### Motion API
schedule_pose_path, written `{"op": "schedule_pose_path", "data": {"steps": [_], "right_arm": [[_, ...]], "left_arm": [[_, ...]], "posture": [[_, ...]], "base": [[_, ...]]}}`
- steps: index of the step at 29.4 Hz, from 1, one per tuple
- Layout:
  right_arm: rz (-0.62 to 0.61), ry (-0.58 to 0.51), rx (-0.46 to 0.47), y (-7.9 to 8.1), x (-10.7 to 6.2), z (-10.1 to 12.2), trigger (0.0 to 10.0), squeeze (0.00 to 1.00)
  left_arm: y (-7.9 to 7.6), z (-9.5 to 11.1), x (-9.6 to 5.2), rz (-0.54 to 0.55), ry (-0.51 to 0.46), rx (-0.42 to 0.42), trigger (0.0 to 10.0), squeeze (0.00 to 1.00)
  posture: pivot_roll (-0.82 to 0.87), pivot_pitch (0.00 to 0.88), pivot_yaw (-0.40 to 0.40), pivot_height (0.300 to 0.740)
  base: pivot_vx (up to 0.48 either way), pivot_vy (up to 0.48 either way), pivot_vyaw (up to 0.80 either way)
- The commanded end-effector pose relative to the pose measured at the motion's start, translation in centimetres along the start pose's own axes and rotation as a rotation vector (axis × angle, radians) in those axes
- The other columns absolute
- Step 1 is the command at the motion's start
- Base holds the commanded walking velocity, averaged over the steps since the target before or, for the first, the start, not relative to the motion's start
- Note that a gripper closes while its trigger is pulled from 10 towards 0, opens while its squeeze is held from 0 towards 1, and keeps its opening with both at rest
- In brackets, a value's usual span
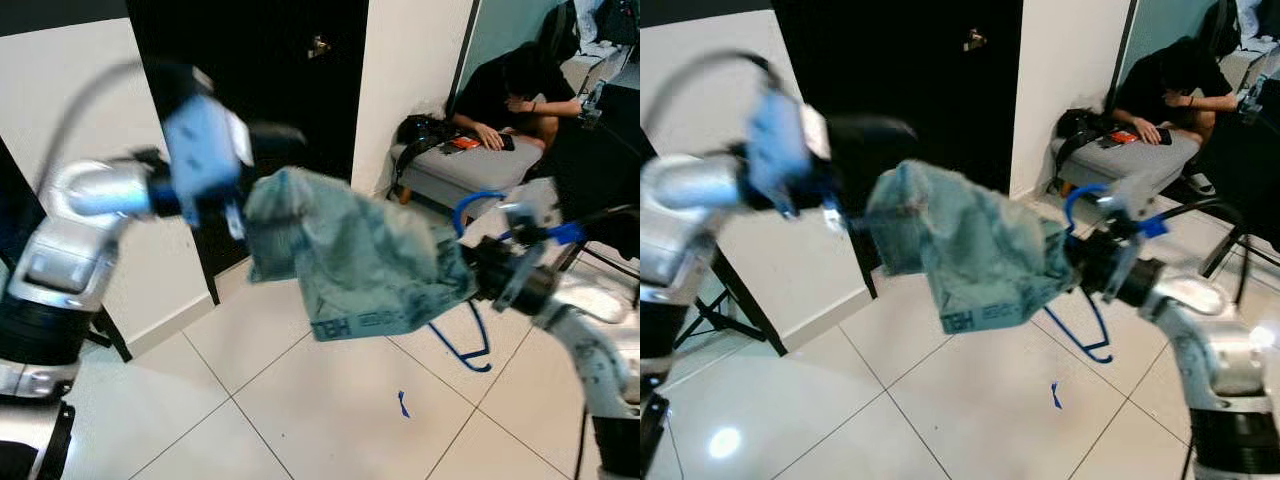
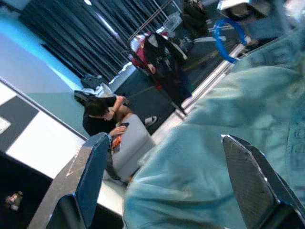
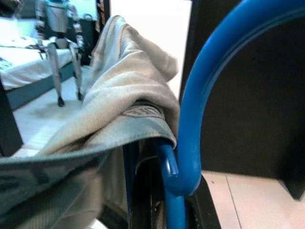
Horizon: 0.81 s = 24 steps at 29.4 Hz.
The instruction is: Hang hanger
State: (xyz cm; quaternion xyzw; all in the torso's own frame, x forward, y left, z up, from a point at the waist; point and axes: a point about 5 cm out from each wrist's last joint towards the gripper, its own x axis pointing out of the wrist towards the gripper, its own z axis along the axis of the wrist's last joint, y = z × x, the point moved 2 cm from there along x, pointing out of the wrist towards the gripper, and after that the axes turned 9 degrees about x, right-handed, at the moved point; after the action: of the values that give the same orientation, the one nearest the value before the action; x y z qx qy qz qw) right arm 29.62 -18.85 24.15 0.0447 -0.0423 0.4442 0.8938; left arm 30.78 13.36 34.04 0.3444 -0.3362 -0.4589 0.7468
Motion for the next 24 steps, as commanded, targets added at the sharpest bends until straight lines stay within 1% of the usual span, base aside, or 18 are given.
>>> {"op": "schedule_pose_path", "data": {"steps": [1,2,3,4,5,6,7,8,10,11,12,13,14,15,17,19,20,24], "right_arm": [[0.054,-0.099,0.030,0.6,-0.8,1.7,10.0,0.00],[0.054,-0.099,0.030,0.6,-0.8,1.7,10.0,0.00],[0.079,-0.133,0.040,0.9,-1.1,2.3,10.0,0.00],[0.105,-0.162,0.050,1.1,-1.4,2.9,10.0,0.00],[0.122,-0.177,0.055,1.3,-1.6,3.2,10.0,0.00],[0.122,-0.177,0.055,1.3,-1.6,3.2,10.0,0.00],[0.140,-0.196,0.065,1.4,-1.8,3.5,10.0,0.00],[0.140,-0.196,0.065,1.4,-1.8,3.5,10.0,0.00],[0.168,-0.207,0.075,1.5,-1.9,3.9,10.0,0.00],[0.168,-0.207,0.075,1.5,-1.9,3.9,10.0,0.00],[0.180,-0.201,0.076,1.6,-1.8,3.9,10.0,0.00],[0.180,-0.201,0.076,1.6,-1.8,3.9,10.0,0.00],[0.183,-0.195,0.075,1.5,-1.7,3.9,10.0,0.00],[0.183,-0.195,0.075,1.5,-1.7,3.9,10.0,0.00],[0.171,-0.188,0.070,1.3,-1.6,4.0,10.0,0.00],[0.148,-0.194,0.070,0.9,-1.7,4.2,10.0,0.00],[0.148,-0.194,0.070,0.9,-1.7,4.2,10.0,0.00],[0.126,-0.203,0.070,0.6,-1.7,4.5,10.0,0.00]], "left_arm": [[1.8,-0.6,-2.2,0.179,-0.005,-0.100,10.0,0.00],[1.8,-0.6,-2.2,0.179,-0.005,-0.100,10.0,0.00],[2.2,-1.0,-3.2,0.245,-0.002,-0.142,10.0,0.00],[1.9,-1.6,-4.0,0.289,-0.010,-0.203,10.0,0.00],[1.6,-1.9,-4.5,0.312,-0.016,-0.242,10.0,0.00],[1.6,-1.9,-4.5,0.312,-0.016,-0.242,10.0,0.00],[1.1,-2.2,-5.0,0.330,-0.038,-0.297,10.0,0.00],[1.1,-2.2,-5.0,0.330,-0.038,-0.297,10.0,0.00],[-0.2,-2.6,-5.4,0.332,-0.078,-0.394,10.0,0.00],[-0.2,-2.6,-5.4,0.332,-0.078,-0.394,10.0,0.00],[-1.0,-2.7,-5.4,0.321,-0.095,-0.442,10.0,0.00],[-1.0,-2.7,-5.4,0.321,-0.095,-0.442,10.0,0.00],[-1.5,-2.7,-5.3,0.313,-0.112,-0.480,10.0,0.00],[-1.5,-2.7,-5.3,0.313,-0.112,-0.480,10.0,0.00],[-2.4,-2.3,-5.0,0.290,-0.156,-0.538,10.0,0.00],[-2.8,-1.6,-5.1,0.261,-0.205,-0.592,10.0,0.00],[-2.8,-1.6,-5.1,0.261,-0.205,-0.592,10.0,0.00],[-2.8,-0.8,-5.7,0.246,-0.270,-0.641,10.0,0.00]], "posture": [[-0.01,0.000,0.002,0.740],[-0.01,0.000,0.002,0.740],[-0.01,0.000,0.002,0.740],[0.00,0.000,-0.005,0.740],[0.00,0.000,-0.005,0.740],[0.00,0.000,-0.005,0.740],[0.00,0.000,-0.010,0.740],[0.00,0.000,-0.010,0.740],[0.00,0.000,-0.014,0.740],[0.00,0.000,-0.014,0.740],[0.00,0.000,-0.017,0.740],[0.00,0.000,-0.017,0.740],[0.00,0.000,-0.018,0.740],[0.00,0.000,-0.018,0.740],[0.00,0.000,-0.020,0.740],[0.00,0.000,-0.019,0.740],[0.00,0.000,-0.019,0.740],[0.00,0.000,-0.019,0.740]], "base": [[0.000,0.000,0.00],[0.000,0.000,0.00],[0.000,0.000,0.00],[0.000,0.000,0.00],[0.000,0.000,0.00],[0.000,0.000,0.00],[0.000,0.000,0.00],[0.000,0.000,0.00],[0.000,0.000,0.00],[0.000,0.000,0.00],[0.000,0.000,0.00],[0.000,0.000,0.00],[0.000,0.000,0.00],[0.000,0.000,0.00],[0.000,0.000,0.00],[0.000,0.000,0.00],[0.000,0.000,0.00],[0.000,0.000,0.00]]}}
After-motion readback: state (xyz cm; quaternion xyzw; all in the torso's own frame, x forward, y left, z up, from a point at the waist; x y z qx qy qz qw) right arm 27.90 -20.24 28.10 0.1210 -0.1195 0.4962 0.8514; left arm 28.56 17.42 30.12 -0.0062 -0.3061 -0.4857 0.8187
